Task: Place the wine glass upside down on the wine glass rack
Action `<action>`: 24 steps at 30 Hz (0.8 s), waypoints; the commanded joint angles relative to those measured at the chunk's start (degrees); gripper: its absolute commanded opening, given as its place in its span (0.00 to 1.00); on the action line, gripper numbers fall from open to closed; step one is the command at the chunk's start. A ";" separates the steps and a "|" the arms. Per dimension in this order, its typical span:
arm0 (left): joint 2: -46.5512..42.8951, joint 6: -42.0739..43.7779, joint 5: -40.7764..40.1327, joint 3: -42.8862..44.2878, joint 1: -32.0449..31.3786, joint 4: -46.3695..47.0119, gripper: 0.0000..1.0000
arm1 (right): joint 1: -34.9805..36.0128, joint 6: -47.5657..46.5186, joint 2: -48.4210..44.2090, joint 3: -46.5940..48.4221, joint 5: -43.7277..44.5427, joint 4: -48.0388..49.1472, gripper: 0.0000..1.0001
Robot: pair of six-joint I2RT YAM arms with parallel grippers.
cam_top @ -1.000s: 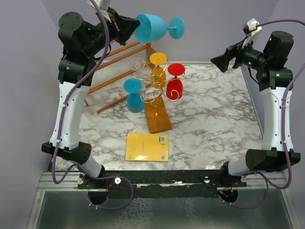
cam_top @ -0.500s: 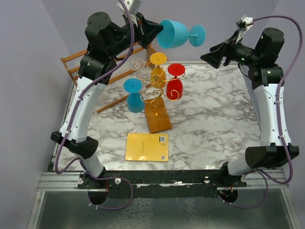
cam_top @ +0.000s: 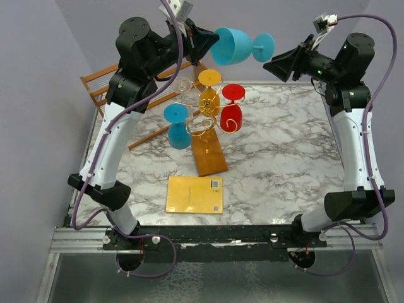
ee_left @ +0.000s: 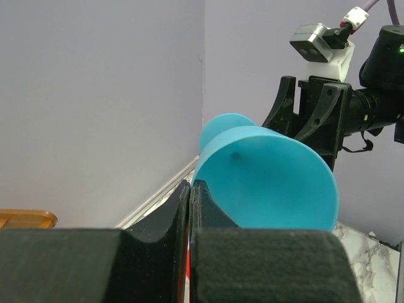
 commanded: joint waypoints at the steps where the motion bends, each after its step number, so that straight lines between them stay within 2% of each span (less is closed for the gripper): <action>1: -0.62 1.26 -1.47 0.94 -0.79 1.22 0.00 | 0.75 3.02 1.01 2.04 1.33 2.93 0.53; 11: -0.66 2.40 -1.63 0.84 -1.84 0.92 0.00 | 0.94 6.19 1.21 3.36 5.52 4.64 0.37; 21: -0.62 3.52 -2.03 0.23 -2.72 0.61 0.00 | 0.94 7.52 1.51 3.95 6.13 5.01 0.22; 24: -0.62 3.84 -2.16 0.07 -2.95 0.60 0.00 | 0.94 7.89 1.67 3.96 6.72 4.83 0.15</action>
